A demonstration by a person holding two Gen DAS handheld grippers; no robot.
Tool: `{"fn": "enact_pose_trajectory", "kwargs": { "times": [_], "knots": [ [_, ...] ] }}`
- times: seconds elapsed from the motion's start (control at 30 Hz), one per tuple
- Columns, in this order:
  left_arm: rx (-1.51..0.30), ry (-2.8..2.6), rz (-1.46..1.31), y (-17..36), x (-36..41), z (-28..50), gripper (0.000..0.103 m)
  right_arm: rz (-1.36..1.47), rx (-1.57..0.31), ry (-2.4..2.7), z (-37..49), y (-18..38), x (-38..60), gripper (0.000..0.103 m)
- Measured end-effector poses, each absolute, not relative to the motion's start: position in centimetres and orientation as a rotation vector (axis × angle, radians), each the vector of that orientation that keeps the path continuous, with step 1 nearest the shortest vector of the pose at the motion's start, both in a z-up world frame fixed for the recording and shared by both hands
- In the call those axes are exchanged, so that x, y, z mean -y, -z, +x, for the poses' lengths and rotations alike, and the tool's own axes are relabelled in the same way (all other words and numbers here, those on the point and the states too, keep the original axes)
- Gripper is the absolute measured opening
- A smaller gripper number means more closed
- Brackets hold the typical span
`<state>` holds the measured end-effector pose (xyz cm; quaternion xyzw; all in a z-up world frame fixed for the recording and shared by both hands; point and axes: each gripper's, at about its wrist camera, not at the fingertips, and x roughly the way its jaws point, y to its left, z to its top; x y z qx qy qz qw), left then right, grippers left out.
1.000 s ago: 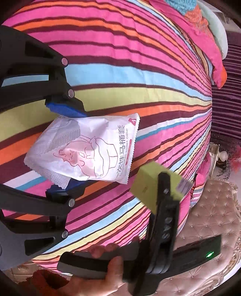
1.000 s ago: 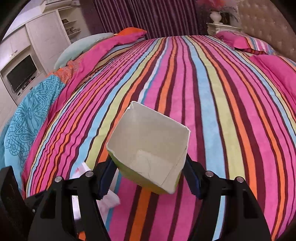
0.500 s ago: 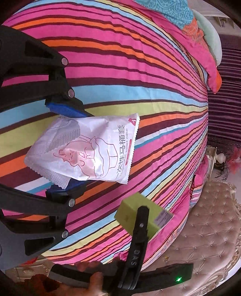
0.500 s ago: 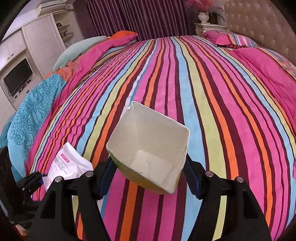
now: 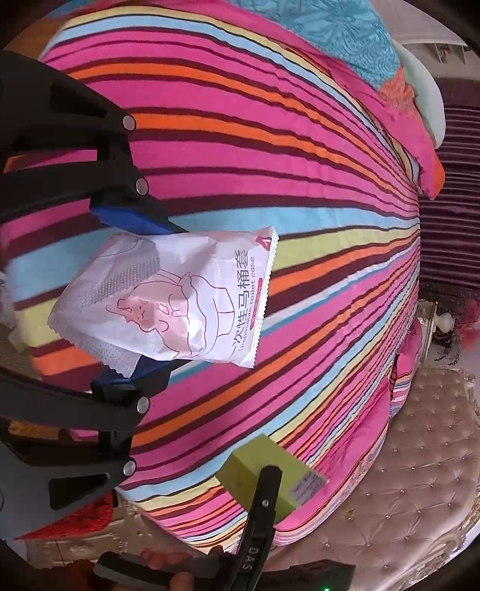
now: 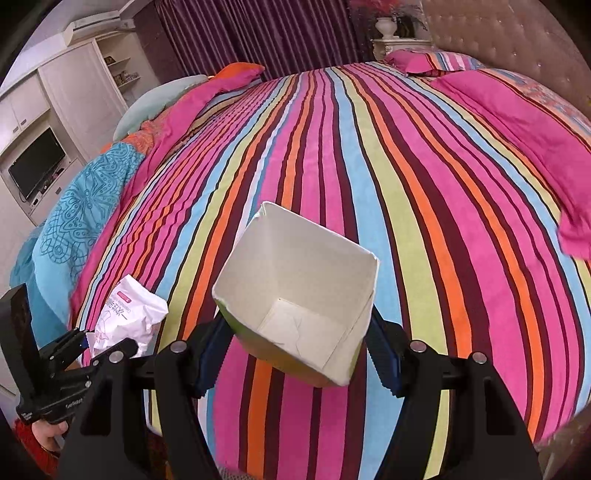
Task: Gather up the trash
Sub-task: 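Carry the wrapper pack and green box from the bed over the wastebasket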
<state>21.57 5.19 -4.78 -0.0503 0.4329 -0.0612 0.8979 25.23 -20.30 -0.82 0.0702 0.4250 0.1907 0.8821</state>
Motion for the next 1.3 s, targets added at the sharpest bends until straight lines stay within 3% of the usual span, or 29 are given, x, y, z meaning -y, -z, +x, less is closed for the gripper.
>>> {"fn": "enact_pose_trajectory", "kwargs": {
  "times": [0.7,1.3],
  "knots": [
    [-0.931,0.138,-0.093,5.3,-5.1,7.6,0.057,0.148,-0.872,-0.470,11.1,0.3,20.3,0.064],
    [-1.110,0.181,-0.061,10.9,-1.4,3.2,0.057,0.211,-1.092,-0.410,4.7,8.4,19.3,0.064]
  ]
}}
